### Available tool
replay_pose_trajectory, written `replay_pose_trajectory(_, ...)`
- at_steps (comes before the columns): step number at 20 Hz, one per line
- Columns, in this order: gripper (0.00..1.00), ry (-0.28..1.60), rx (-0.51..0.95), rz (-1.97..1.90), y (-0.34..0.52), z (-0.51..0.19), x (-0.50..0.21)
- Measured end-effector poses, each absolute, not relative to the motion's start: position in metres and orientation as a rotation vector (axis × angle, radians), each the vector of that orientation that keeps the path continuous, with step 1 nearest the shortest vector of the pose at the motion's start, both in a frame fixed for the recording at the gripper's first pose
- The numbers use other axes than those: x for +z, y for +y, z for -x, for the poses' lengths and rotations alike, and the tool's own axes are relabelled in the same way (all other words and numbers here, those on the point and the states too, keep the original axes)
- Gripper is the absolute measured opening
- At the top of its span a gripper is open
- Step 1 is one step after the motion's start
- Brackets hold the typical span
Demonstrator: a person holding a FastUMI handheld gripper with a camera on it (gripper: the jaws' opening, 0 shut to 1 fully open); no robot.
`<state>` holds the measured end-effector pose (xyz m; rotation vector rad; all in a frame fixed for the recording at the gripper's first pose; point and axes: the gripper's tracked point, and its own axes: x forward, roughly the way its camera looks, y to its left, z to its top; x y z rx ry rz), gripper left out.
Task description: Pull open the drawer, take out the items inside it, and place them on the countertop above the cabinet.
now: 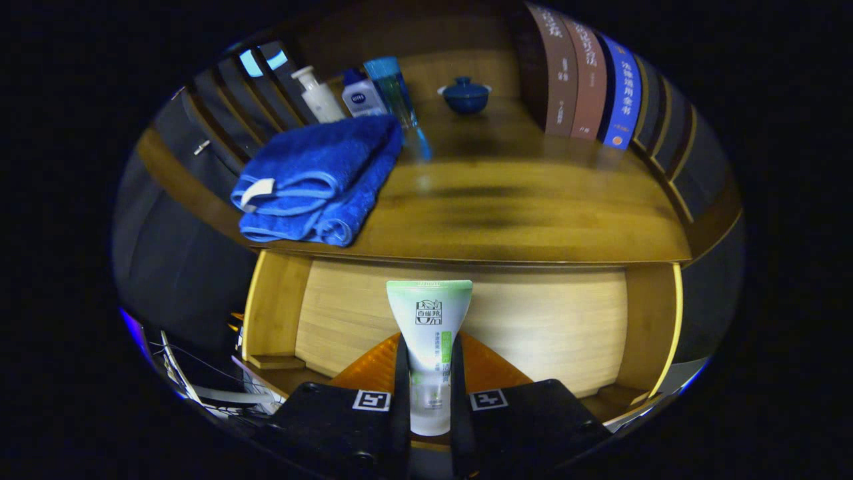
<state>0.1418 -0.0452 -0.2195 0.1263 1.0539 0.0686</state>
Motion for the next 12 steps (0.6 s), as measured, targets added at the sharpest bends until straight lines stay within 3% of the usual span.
replay_pose_trajectory(6, 0.28, 0.912, 0.044, -0.159, -0.054, -0.213, -0.158)
replay_pose_trajectory(12, 0.28, 0.893, -0.015, -0.142, -0.062, -0.320, -0.161)
